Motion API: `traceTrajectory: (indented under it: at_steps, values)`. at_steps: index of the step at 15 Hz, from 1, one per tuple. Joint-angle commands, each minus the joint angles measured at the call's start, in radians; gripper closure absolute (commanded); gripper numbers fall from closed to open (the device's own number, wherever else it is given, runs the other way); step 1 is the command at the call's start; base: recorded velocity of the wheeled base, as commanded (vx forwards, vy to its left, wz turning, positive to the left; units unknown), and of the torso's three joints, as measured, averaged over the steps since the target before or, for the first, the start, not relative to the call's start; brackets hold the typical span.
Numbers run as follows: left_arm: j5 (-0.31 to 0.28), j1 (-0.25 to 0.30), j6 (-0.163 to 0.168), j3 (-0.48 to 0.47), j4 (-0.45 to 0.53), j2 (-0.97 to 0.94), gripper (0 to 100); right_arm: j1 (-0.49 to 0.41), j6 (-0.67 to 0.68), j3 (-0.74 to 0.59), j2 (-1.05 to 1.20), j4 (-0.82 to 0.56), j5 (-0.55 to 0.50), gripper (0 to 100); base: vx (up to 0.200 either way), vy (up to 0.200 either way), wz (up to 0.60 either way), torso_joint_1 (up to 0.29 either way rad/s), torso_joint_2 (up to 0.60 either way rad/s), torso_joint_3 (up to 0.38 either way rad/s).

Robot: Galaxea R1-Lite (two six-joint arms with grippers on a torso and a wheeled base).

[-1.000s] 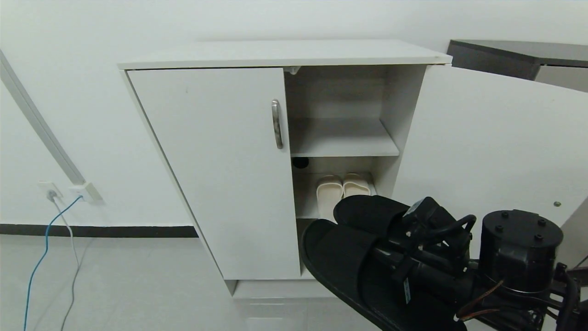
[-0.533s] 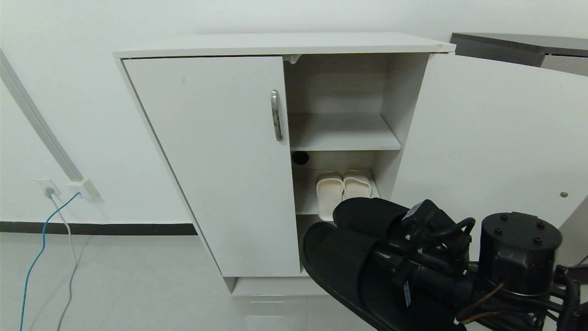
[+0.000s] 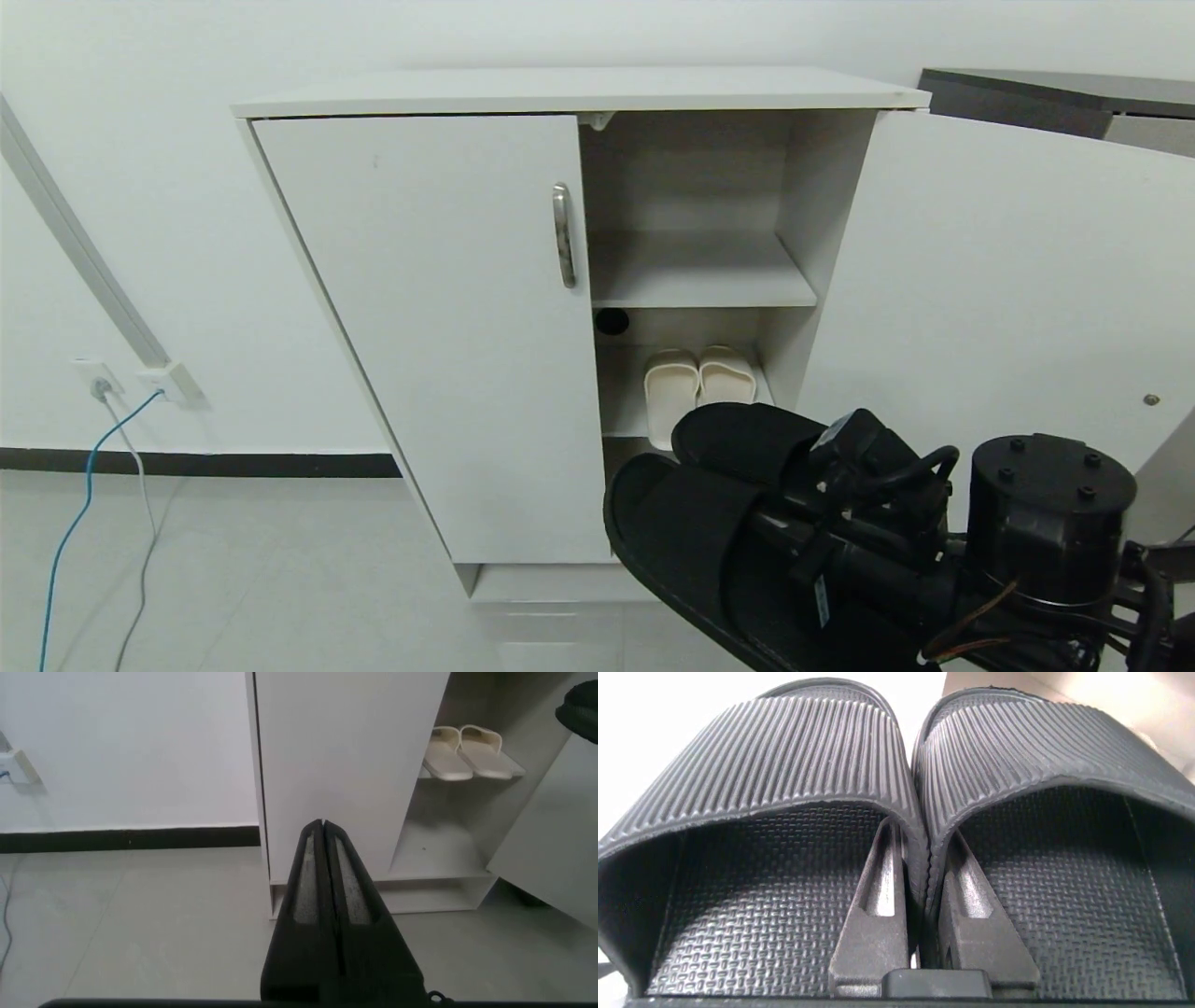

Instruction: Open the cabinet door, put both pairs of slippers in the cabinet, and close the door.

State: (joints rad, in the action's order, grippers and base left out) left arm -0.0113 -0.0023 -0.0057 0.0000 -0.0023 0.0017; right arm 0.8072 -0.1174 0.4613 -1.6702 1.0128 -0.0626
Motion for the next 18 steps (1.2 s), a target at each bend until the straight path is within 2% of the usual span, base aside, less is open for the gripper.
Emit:
traceTrajectory:
  at_steps: [1,3,6,8,9,11,13,14,18]
  values:
    - [-0.001,0.001,0.0,0.0,-0.001,0.001,100,0.007,0.005,0.016,-0.013,0.0,-0.002,100,0.0,0.0,0.0,0.0,0.0,0.0]
    - [-0.001,0.001,0.0,0.0,-0.001,0.0,100,0.03,0.019,0.056,-0.043,-0.003,-0.06,100,0.0,0.0,0.0,0.0,0.0,0.0]
    - [0.002,0.001,-0.002,0.0,0.001,0.0,100,0.116,0.137,0.209,-0.149,-0.029,-0.298,100,0.0,0.0,0.0,0.0,0.0,0.0]
    - [0.002,0.001,0.0,0.0,-0.001,0.0,100,0.135,0.171,0.339,-0.206,-0.126,-0.395,100,0.0,0.0,0.0,0.0,0.0,0.0]
    - [0.001,0.001,0.0,0.0,0.001,0.0,100,0.145,0.206,0.412,-0.227,-0.197,-0.447,100,0.0,0.0,0.0,0.0,0.0,0.0]
    - [0.001,0.001,0.0,0.0,-0.001,0.0,100,0.175,0.283,0.59,-0.244,-0.436,-0.586,100,0.0,0.0,0.0,0.0,0.0,0.0]
    - [0.001,0.001,0.0,0.0,-0.001,0.0,100,0.187,0.325,0.703,-0.26,-0.556,-0.68,100,0.0,0.0,0.0,0.0,0.0,0.0]
    - [0.001,0.001,0.0,0.0,-0.001,0.0,100,0.185,0.346,0.798,-0.283,-0.638,-0.767,100,0.0,0.0,0.0,0.0,0.0,0.0]
    - [0.002,0.001,0.0,0.0,-0.001,0.0,100,0.139,0.337,0.91,-0.312,-0.689,-0.83,100,0.0,0.0,0.0,0.0,0.0,0.0]
